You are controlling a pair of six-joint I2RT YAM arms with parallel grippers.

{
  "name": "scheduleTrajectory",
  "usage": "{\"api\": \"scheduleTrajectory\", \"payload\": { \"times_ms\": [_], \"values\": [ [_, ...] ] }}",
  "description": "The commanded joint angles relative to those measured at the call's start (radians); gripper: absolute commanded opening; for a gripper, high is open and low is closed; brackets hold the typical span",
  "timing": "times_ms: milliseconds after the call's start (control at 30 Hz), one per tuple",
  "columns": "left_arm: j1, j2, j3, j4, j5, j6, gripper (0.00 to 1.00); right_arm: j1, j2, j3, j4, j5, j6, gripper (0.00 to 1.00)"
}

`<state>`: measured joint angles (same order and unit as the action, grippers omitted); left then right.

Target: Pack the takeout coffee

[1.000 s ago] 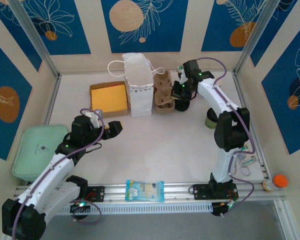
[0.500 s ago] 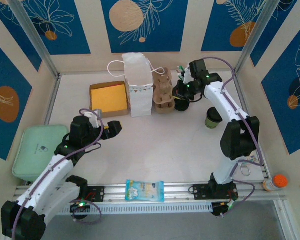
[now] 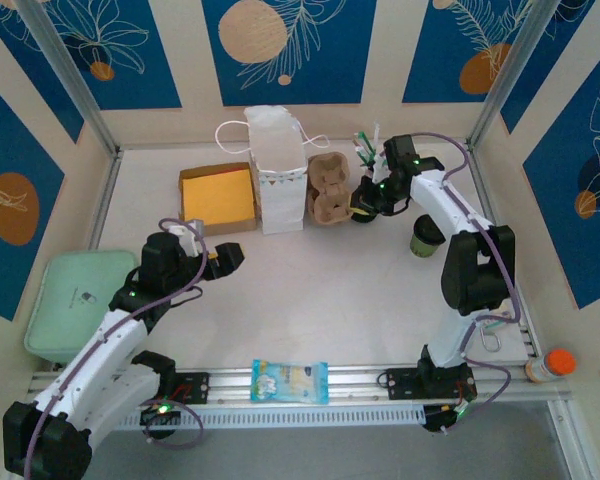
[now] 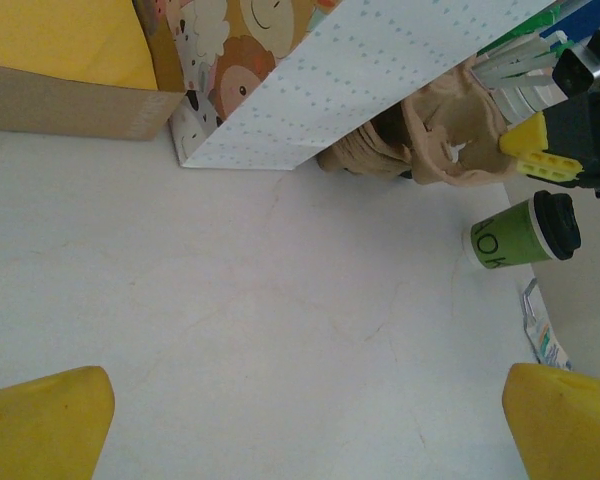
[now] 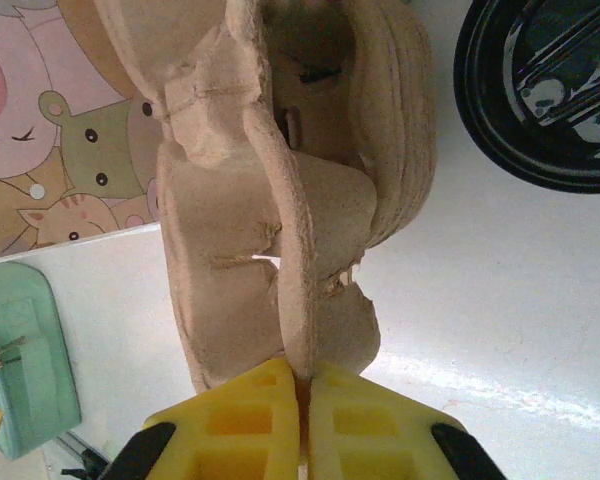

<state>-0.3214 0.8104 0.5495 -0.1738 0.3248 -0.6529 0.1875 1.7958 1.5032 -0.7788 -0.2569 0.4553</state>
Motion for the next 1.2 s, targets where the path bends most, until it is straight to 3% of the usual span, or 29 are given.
{"api": "scheduleTrajectory", "payload": {
  "times_ms": [0,333,700,933,1167],
  "values": [
    [0.015,-0.017,0.003,-0.003,0.017,-0.002,0.99,0.009,0.029,0.017,-0.038,0.034,-0.027,0.12],
    [0.014,-0.02,0.002,-0.005,0.017,-0.002,0.99,0.04,0.031,0.059,-0.082,0.137,-0.04,0.28],
    [0.014,-0.028,0.007,-0.011,0.012,0.003,0.99,0.093,-0.007,0.161,-0.167,0.312,-0.036,0.37],
    [0.015,-0.021,0.011,-0.006,0.009,0.003,0.99,0.186,0.029,0.331,-0.267,0.5,-0.029,0.42],
    [0.02,-0.025,0.024,-0.022,0.003,0.01,0.99,0.258,0.2,0.565,-0.37,0.624,-0.029,0.5]
  ]
}}
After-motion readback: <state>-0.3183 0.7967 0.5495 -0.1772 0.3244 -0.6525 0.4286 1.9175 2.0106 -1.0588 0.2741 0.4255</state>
